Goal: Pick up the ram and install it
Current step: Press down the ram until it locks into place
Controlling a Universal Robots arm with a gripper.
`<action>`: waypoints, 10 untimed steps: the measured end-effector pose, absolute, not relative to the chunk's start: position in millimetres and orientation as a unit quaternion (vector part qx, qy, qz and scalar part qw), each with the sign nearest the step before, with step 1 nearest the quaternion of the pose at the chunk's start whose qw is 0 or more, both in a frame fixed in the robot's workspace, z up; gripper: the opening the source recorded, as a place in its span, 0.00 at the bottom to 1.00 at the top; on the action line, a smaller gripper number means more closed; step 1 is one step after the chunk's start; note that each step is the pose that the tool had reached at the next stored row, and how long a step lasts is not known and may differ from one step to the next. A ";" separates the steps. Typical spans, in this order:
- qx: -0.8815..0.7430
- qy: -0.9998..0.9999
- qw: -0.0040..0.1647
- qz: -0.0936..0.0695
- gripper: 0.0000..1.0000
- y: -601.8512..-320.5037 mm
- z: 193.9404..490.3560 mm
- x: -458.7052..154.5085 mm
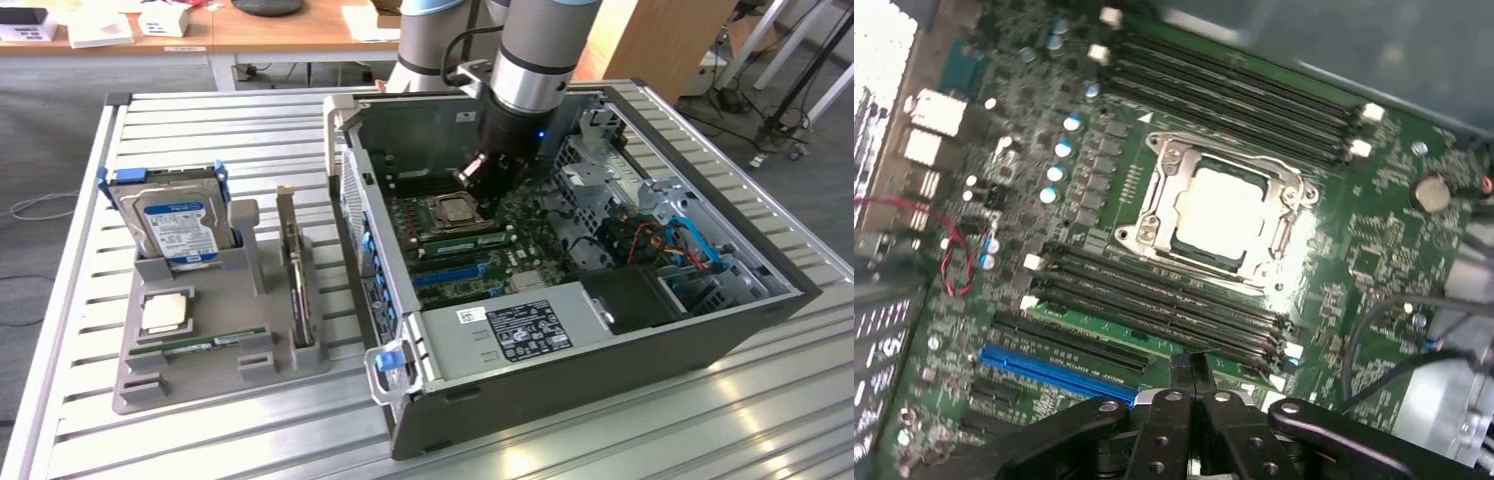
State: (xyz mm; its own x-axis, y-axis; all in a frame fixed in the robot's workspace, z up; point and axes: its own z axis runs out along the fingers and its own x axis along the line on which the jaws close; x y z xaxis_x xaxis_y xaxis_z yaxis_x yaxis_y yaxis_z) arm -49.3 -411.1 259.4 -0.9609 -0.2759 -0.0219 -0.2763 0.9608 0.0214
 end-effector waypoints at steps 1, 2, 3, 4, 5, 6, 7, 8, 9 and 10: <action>-0.131 0.991 0.009 0.012 0.11 -411.1 259.4 -49.3; -0.122 0.992 0.010 0.012 0.11 -411.1 259.3 -49.3; -0.114 0.993 0.010 0.012 0.11 -411.1 259.3 -49.3; -0.104 0.994 0.010 0.012 0.11 -411.1 259.3 -49.3; -0.096 0.995 0.010 0.012 0.11 -411.1 259.3 -49.3; -0.087 0.996 0.010 0.012 0.11 -411.2 259.2 -49.3; -0.078 0.997 0.010 0.012 0.11 -411.1 259.2 -49.3; -0.069 0.997 0.010 0.011 0.11 -411.1 259.2 -49.3; -0.060 0.998 0.010 0.011 0.11 -411.1 259.2 -49.3; -0.052 0.999 0.010 0.011 0.11 -411.2 259.2 -49.3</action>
State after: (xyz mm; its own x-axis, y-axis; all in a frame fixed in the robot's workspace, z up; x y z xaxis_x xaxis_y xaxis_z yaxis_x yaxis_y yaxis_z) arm -49.3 -411.2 259.2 -0.9944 -0.1031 -0.0219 -0.1035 0.9944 0.0213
